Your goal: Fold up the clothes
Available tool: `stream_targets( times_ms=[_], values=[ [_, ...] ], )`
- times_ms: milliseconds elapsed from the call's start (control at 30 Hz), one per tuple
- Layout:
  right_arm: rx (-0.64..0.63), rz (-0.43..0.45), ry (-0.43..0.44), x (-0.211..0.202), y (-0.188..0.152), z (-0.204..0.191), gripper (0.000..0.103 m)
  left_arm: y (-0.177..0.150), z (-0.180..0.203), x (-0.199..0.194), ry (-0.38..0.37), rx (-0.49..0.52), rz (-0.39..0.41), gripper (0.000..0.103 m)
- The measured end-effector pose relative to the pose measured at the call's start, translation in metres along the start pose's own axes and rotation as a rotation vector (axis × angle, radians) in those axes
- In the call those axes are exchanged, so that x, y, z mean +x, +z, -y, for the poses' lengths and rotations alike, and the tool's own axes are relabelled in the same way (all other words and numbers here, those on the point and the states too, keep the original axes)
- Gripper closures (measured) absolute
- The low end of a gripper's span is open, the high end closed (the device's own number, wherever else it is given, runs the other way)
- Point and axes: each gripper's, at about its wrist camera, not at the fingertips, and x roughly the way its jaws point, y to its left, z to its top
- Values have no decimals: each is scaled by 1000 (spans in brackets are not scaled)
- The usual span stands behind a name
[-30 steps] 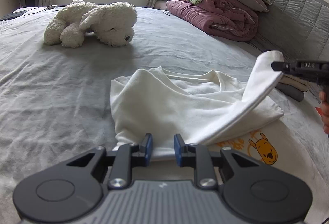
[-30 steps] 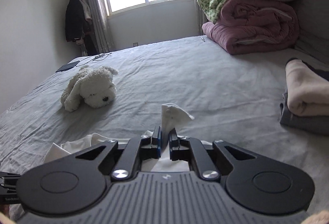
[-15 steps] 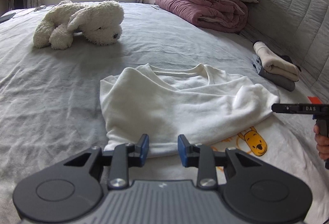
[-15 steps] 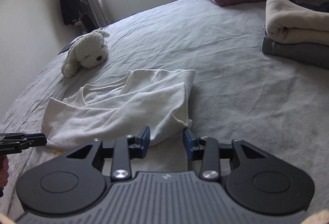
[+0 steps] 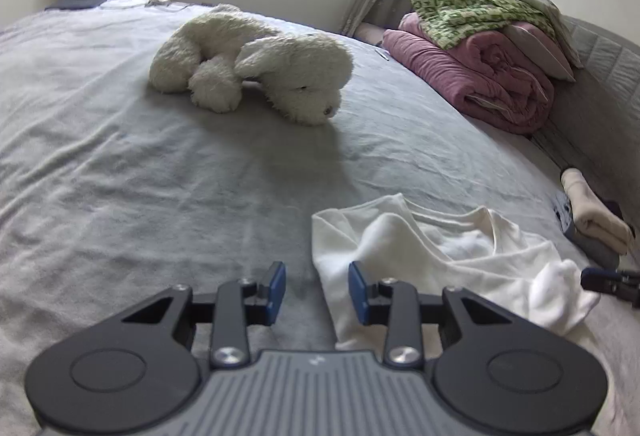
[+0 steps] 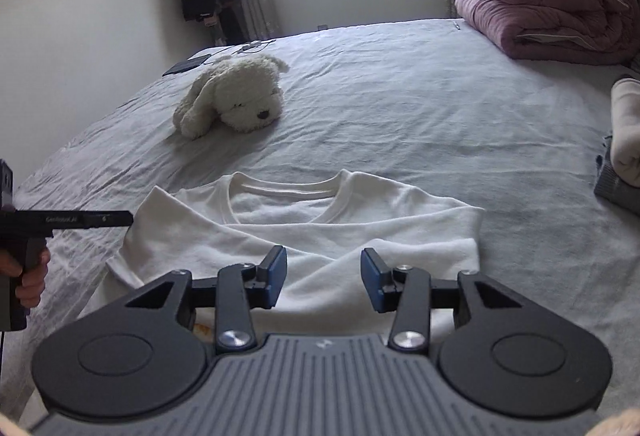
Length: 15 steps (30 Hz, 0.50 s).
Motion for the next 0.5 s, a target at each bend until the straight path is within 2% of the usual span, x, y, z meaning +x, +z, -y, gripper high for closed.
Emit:
stream_targets(
  times_ms=[100, 233, 400, 500],
  values=[
    [-12, -3, 28, 9, 1, -10, 57, 17, -16, 13, -19, -99, -24, 74],
    [-35, -8, 67, 23, 3, -25, 57, 36, -18, 31, -82, -175, -69, 74],
    [-93, -21, 150, 46, 15, -50, 57, 31, -17, 21, -85, -184, -70, 73],
    [-67, -66, 262, 67, 40, -62, 57, 27, -16, 15, -85, -188, -70, 73]
  ],
)
